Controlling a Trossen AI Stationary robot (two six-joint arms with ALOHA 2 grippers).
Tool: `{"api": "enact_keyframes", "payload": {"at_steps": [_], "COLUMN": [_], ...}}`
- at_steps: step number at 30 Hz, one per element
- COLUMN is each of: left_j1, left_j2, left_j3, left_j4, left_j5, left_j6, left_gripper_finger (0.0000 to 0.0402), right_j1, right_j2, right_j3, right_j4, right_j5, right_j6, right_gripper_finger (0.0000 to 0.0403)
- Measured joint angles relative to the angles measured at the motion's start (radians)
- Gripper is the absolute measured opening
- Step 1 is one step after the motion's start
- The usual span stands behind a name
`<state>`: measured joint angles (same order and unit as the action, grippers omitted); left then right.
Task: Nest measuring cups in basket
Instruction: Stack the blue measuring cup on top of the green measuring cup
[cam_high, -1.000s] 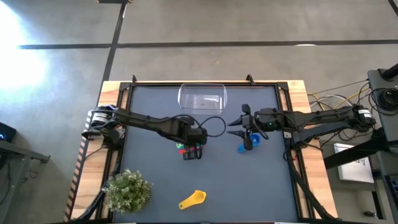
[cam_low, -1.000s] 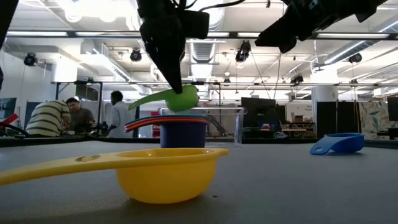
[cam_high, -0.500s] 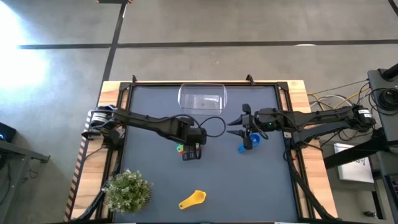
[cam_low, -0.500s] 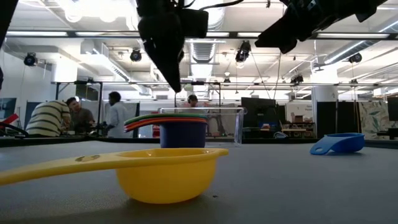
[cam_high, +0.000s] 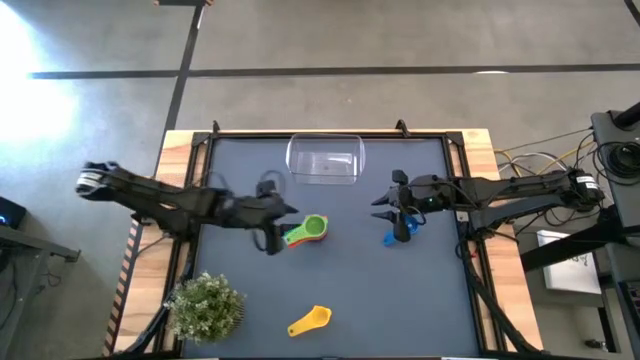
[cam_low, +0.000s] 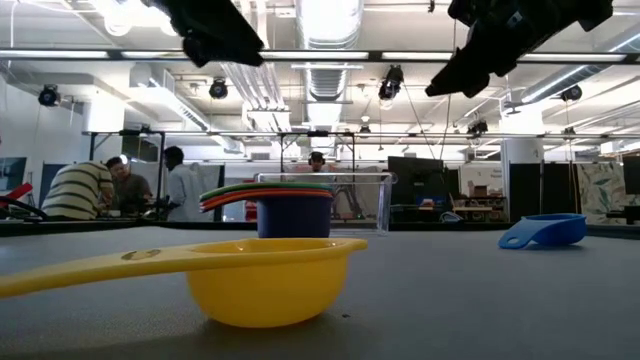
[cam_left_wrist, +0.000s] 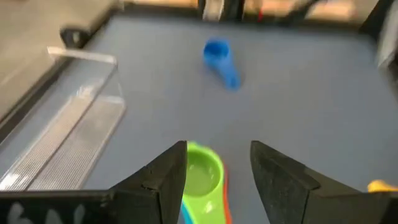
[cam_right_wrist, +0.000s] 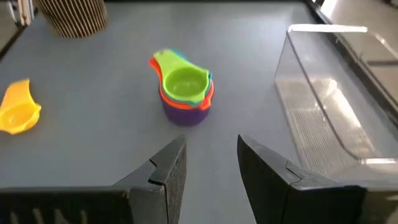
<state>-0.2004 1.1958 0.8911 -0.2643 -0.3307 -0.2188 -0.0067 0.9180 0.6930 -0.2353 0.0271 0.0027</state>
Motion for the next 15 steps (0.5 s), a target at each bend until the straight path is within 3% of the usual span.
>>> {"api": "enact_keyframes", "payload": {"at_steps": [4,9,15], "left_j1": [-0.004,-0.004,-0.004], "left_j2": [-0.163,-0.300,-0.366], "left_j3": [-0.192,-0.358,-0.428], "left_j4": [0.225,0.376,0.410], "left_j5": [0.000,0.000,0.000], "left_j6": [0.000,0.000,0.000], "left_gripper_finger": [0.0160,0.0160,0.0160], "right_j1": [0.000,0.000,0.020], "right_j2": [0.000,0.001,0.002], "right_j3": [0.047,0.067,0.031], "right_j4": [-0.224,-0.489,-0.562], "right_j5": [-0.002,-0.040,-0.106], "right_j6": [0.066,0.207,0.285], "right_gripper_finger": [0.0132,0.0132,0.0132]}}
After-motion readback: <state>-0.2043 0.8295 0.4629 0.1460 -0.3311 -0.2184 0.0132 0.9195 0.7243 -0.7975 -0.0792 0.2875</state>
